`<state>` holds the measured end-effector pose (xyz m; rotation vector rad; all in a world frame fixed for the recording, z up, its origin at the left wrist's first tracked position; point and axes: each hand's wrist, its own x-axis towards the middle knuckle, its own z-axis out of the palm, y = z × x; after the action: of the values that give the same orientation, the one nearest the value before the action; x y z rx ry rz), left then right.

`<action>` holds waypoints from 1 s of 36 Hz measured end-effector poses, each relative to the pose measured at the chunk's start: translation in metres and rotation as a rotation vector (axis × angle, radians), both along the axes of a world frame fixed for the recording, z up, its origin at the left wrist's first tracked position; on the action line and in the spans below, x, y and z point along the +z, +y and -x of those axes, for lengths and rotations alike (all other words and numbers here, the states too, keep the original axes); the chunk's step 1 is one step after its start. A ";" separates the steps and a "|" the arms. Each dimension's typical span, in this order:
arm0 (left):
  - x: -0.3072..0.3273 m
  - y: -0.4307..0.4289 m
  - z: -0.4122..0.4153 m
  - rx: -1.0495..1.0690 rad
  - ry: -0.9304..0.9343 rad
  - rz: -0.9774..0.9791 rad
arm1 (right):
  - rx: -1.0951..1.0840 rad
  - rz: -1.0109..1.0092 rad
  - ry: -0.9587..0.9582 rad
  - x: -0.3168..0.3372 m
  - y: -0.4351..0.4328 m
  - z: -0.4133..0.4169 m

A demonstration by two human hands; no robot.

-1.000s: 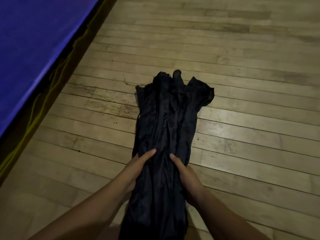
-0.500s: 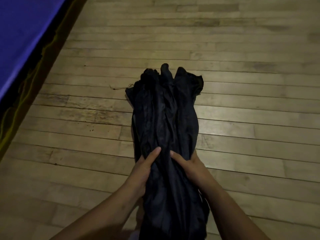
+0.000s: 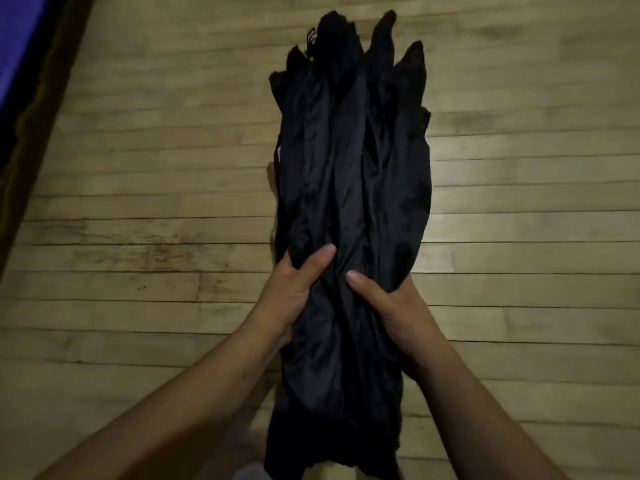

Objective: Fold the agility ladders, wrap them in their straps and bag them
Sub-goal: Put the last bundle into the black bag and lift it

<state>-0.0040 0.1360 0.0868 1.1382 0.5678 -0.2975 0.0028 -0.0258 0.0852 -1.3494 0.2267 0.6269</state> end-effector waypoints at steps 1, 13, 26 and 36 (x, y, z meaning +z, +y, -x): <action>0.013 -0.002 -0.005 0.007 -0.006 0.023 | -0.014 -0.011 0.004 0.015 -0.002 -0.006; 0.368 0.011 -0.040 0.042 -0.004 0.054 | 0.041 0.049 0.015 0.388 0.009 -0.050; 0.785 0.099 -0.023 0.100 -0.100 -0.055 | 0.191 -0.069 -0.074 0.806 0.098 -0.049; 0.913 0.130 -0.006 0.370 -0.235 -0.207 | 0.376 -0.188 -0.265 0.928 0.143 -0.063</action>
<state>0.0020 0.2659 0.9996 1.2199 0.5963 0.2168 0.0657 0.1174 1.0131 -1.2852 -0.3013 0.7522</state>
